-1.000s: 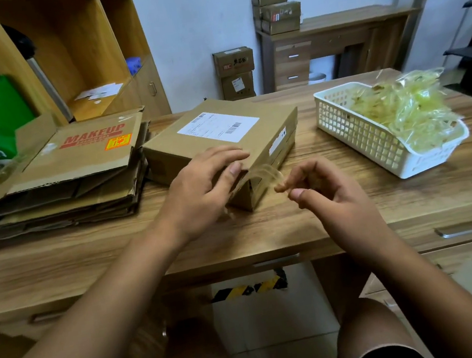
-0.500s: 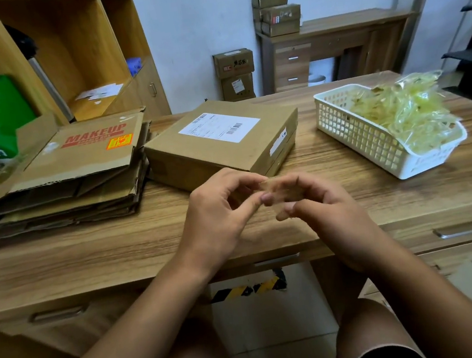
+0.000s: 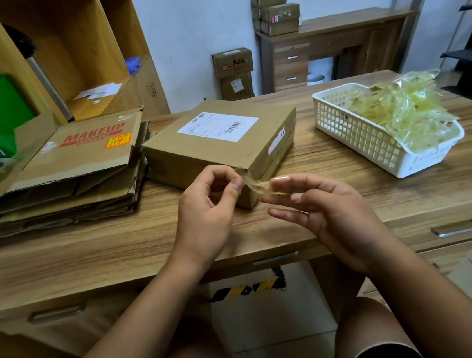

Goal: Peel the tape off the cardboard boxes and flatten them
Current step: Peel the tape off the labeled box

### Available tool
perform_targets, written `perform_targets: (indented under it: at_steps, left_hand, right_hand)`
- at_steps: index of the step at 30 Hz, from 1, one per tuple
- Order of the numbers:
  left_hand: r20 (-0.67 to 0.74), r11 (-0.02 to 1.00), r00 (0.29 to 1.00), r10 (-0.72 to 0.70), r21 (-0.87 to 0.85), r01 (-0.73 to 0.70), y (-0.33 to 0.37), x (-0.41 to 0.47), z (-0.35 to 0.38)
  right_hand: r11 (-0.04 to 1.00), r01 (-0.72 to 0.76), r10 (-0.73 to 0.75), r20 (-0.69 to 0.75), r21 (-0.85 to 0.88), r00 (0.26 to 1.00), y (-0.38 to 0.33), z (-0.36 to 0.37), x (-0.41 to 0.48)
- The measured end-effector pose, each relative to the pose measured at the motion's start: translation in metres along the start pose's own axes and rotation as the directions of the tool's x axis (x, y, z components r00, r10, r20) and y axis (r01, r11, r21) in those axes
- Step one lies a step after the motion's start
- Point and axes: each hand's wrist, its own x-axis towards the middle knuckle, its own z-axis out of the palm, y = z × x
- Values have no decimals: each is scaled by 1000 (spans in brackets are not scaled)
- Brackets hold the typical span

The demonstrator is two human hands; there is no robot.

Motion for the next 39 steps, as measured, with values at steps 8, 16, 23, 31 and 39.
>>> perform_targets:
  at_steps: [8, 16, 23, 31, 39]
  left_hand:
    - [-109, 976, 987, -115, -198, 92, -2, 3, -9]
    - [-107, 993, 994, -5, -114, -7, 10, 4, -10]
    - [-5, 999, 1000, -25, -48, 25, 14, -5, 9]
    - [15, 990, 994, -107, -93, 108, 13, -9, 28]
    - [87, 924, 953, -291, -232, 304, 16, -9, 25]
  right_hand:
    - [976, 22, -72, -225, -216, 972, -1, -16, 5]
    - [593, 47, -360, -213, -804, 908, -2, -19, 6]
    - [595, 192, -329, -19, -781, 944, 3, 2, 1]
    - [669, 190, -187, 85, -719, 979, 11, 13, -1]
    - [703, 199, -137, 145, -682, 980, 12, 12, -5]
